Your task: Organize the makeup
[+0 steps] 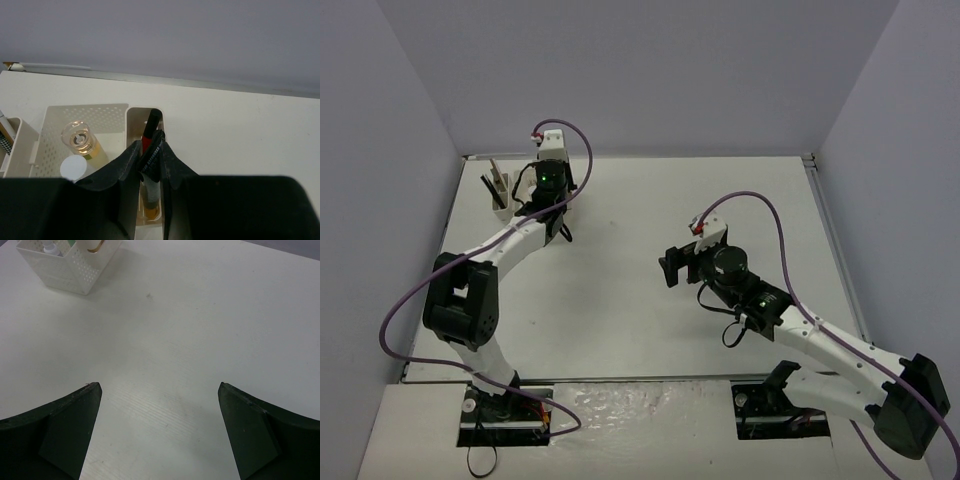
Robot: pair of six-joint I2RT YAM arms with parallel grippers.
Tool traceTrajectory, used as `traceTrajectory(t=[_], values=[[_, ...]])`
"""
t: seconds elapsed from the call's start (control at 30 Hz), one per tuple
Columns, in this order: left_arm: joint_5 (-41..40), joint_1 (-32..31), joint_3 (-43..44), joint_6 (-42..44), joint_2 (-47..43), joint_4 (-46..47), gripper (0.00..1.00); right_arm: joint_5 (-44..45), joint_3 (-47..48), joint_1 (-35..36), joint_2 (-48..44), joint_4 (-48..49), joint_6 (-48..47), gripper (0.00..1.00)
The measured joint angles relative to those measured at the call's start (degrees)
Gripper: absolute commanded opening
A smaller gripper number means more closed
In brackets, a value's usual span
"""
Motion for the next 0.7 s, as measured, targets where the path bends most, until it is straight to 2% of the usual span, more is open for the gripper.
traceTrajectory(t=[0.33, 0.57, 0.67, 0.7], values=[[0.54, 0.02, -6.49, -0.06, 0.61, 6.09, 0.06, 0.03, -0.17, -0.33, -0.77, -0.26, -0.36, 1.0], [0.56, 0.02, -8.43, 0.52, 0.93, 9.05, 0.25, 0.02, -1.13, -0.35, -2.35, -0.66, -0.47, 1.0], [0.58, 0.02, -9.07, 0.56, 0.95, 9.28, 0.42, 0.02, -1.34, -0.38, -3.19, -0.75, -0.47, 1.0], [0.54, 0.02, -9.29, 0.46, 0.95, 9.3, 0.42, 0.02, -1.35, -0.38, -3.39, -0.84, -0.47, 1.0]])
